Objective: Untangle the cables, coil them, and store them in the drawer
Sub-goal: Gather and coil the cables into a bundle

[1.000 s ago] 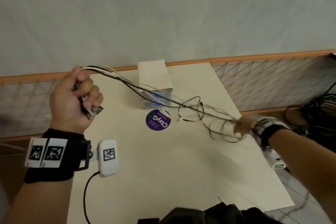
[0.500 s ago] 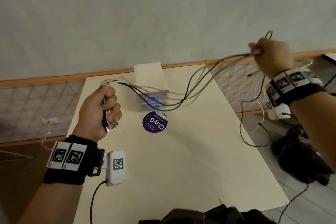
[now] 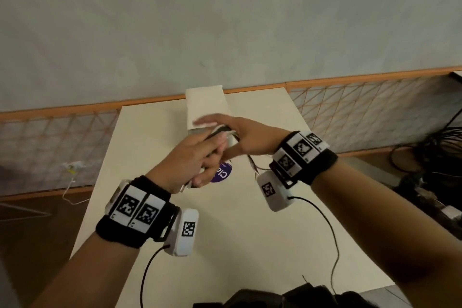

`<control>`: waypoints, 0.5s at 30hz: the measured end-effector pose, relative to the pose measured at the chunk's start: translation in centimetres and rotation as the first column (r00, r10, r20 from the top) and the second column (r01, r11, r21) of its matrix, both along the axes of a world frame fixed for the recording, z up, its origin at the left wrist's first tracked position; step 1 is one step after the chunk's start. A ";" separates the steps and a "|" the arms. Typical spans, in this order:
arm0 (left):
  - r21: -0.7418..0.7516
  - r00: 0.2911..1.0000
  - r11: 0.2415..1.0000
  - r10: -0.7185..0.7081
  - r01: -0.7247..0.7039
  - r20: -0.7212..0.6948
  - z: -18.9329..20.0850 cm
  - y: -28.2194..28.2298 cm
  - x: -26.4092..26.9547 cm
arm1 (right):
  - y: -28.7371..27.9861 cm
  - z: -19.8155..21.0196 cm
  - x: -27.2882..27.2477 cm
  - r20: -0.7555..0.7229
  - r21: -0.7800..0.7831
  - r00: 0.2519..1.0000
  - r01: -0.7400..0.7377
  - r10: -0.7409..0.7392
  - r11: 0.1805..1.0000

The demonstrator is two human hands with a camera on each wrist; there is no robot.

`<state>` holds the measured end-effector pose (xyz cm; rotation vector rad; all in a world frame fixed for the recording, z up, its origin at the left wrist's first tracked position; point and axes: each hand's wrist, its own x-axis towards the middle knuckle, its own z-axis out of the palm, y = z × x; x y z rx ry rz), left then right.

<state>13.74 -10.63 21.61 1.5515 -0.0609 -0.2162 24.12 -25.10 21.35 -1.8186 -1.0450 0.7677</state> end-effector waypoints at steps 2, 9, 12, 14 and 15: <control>-0.066 0.998 0.998 0.018 -0.014 0.062 1.1 1.3 -0.4 | -0.3 -0.6 0.2 -0.127 -0.007 0.989 0.072 -0.072 0.997; 0.195 0.999 0.981 -0.009 0.016 -0.038 -5.6 6.2 -1.9 | -4.0 2.3 2.8 -0.351 0.065 0.926 0.175 -0.142 0.982; 0.282 0.975 0.936 -0.178 0.209 -0.131 -8.1 5.4 -1.5 | -1.9 4.1 1.4 -0.067 -0.116 0.994 0.073 -0.081 0.991; 0.212 0.984 0.963 -0.150 0.167 -0.097 -7.0 5.1 -0.8 | -0.6 4.3 0.6 0.080 -0.257 0.997 0.035 -0.015 0.966; 0.166 0.992 0.978 -0.115 0.122 -0.051 -6.1 4.9 -0.2 | -0.1 4.2 0.4 0.120 -0.296 0.993 0.034 0.002 0.954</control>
